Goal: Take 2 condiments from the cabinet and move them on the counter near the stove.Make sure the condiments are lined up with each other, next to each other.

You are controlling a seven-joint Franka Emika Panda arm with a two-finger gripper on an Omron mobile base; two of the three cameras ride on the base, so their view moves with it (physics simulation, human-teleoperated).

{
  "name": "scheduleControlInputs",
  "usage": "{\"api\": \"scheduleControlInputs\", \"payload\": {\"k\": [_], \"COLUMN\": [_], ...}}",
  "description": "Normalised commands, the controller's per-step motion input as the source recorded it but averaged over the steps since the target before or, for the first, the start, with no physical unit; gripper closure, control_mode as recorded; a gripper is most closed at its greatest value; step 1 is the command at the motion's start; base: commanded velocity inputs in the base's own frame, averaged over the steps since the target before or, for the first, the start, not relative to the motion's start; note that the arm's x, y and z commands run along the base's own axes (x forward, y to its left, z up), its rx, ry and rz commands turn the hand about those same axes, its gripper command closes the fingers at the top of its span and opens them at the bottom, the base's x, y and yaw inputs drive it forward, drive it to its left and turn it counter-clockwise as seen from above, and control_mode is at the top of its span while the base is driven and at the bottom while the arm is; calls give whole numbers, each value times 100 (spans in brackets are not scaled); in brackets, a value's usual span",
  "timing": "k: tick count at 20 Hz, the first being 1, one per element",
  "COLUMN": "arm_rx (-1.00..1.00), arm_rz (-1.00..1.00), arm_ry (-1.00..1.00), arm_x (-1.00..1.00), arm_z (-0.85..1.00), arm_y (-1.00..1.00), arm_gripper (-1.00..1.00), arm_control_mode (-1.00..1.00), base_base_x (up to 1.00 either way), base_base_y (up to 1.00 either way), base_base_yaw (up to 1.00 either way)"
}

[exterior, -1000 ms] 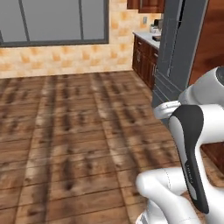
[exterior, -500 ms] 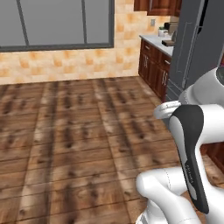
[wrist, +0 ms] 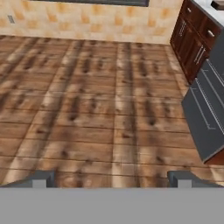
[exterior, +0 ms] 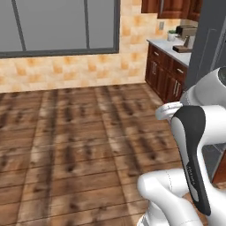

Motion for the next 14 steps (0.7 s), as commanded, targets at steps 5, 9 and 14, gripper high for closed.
{"api": "scheduleControlInputs", "payload": {"k": [5, 9, 14], "arm_rx": [0, 0, 0], "arm_rz": [0, 0, 0], "arm_ry": [0, 0, 0], "arm_x": [0, 0, 0], "arm_z": [0, 0, 0], "arm_y": [0, 0, 0], "arm_gripper": [-100, -100, -100], "arm_control_mode": [100, 100, 100], "base_base_x": [100, 100, 100], "base_base_y": [25, 28, 43], "base_base_yaw": [0, 0, -5]}}
